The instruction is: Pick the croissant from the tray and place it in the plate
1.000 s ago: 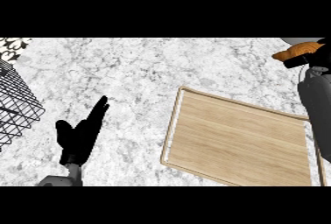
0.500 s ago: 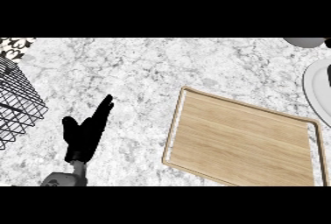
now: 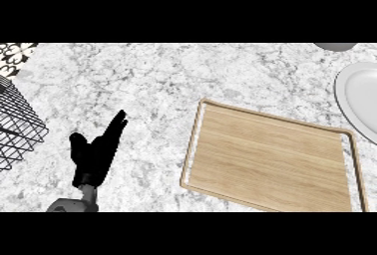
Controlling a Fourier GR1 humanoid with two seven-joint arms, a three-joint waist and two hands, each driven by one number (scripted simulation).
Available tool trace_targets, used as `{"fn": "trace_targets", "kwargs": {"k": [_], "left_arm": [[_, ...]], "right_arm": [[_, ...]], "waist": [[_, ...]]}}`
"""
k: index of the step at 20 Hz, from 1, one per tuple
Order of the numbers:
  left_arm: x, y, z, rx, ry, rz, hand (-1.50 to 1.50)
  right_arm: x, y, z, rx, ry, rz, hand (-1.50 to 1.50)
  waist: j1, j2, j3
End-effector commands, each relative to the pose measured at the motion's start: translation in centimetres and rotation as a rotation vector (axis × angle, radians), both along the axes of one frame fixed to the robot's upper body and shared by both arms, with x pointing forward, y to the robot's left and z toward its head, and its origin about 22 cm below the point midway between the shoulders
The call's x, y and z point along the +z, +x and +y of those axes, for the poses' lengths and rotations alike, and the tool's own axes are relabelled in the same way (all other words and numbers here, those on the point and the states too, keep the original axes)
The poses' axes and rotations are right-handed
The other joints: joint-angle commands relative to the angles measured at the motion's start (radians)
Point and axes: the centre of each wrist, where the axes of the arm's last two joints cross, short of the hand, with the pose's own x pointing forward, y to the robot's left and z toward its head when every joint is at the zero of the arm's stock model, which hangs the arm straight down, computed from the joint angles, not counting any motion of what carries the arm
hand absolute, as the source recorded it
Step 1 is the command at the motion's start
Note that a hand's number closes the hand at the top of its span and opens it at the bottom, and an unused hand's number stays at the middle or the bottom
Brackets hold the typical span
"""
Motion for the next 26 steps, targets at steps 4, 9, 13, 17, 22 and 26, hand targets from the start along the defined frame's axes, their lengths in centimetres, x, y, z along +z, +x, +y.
{"fn": "trace_targets", "kwargs": {"k": [4,9,13,17,22,26], "left_arm": [[-1.4,-0.9,0.2,0.022,-0.001,0.077,0.00],[-2.0,-1.4,0.1,0.023,-0.032,0.093,0.00],[-1.6,-0.8,1.1,0.058,-0.010,0.089,0.00],[-2.8,-2.0,0.9,0.055,-0.026,0.097,0.00],[-1.3,-0.8,1.0,0.048,-0.011,0.086,0.00],[-1.9,-0.9,0.7,0.045,-0.029,0.095,0.00]], "right_arm": [[-3.2,-1.7,-2.3,-0.219,0.045,-0.216,1.50],[-5.7,-3.3,-4.1,-0.264,0.037,-0.231,1.50],[-7.9,-4.3,-4.5,-0.264,0.023,-0.248,1.50],[-8.4,-4.8,-5.8,-0.384,0.290,-0.236,1.50],[-13.3,-5.4,-5.6,-0.335,0.465,-0.148,-1.50],[-12.8,-5.5,-6.8,-0.248,0.394,-0.242,-1.50]], "waist": [[-0.041,-0.012,-0.002],[-0.046,-0.015,-0.002],[-0.059,-0.021,-0.002],[-0.068,-0.027,-0.001],[-0.070,-0.027,0.001],[-0.067,-0.025,0.001]]}}
